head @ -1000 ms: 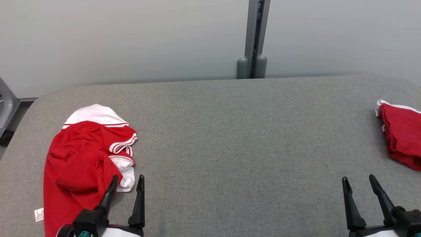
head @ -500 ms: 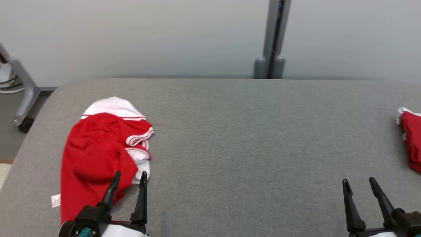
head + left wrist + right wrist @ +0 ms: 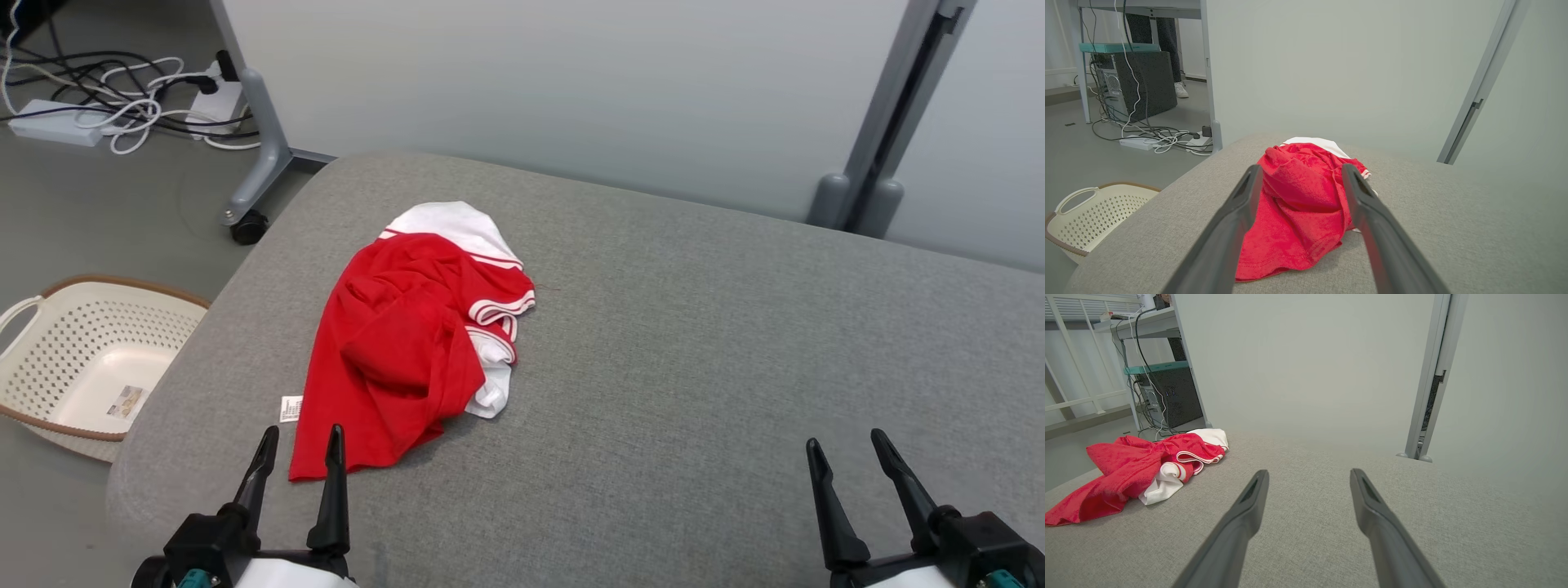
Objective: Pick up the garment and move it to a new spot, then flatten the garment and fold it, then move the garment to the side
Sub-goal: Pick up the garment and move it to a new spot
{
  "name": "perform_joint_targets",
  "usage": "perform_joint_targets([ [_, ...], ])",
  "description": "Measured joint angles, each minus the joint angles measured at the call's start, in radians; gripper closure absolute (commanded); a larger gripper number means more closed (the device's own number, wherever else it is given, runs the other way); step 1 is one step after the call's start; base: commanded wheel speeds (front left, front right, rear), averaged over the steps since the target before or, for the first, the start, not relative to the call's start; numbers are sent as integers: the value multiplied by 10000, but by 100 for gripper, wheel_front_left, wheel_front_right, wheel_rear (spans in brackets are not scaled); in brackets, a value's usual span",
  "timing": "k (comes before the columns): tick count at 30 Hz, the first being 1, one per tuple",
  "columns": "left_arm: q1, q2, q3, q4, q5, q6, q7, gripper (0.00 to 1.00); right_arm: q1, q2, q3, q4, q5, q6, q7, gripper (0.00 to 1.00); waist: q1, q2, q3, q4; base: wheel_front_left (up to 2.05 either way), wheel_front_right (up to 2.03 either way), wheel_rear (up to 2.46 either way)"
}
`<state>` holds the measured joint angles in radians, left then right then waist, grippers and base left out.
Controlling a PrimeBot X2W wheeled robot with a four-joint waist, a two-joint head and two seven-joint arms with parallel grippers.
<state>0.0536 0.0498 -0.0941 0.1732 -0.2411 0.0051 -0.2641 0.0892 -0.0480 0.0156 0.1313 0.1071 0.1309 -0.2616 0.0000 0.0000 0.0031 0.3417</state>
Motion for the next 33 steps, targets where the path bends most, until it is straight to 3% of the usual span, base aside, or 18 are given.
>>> perform_joint_targets([
  [6,19,-2,128,-61,0,8,-2,0,-130,2,188,50,56,0,0,0,0,0,-9,258,0,0,0],
  [18,-659,-6,782,249,69,-226,0,0,-395,0,428,-86,-15,0,0,0,0,0,431,-691,0,0,0],
  [23,-1914,384,1166,2008,144,-303,96,0,-764,0,506,-100,-90,0,0,0,0,0,926,-1368,0,0,0],
  [33,-4454,1576,2100,6263,-671,-251,1764,0,-1359,0,959,148,217,0,0,0,0,0,1804,-2946,0,0,0],
])
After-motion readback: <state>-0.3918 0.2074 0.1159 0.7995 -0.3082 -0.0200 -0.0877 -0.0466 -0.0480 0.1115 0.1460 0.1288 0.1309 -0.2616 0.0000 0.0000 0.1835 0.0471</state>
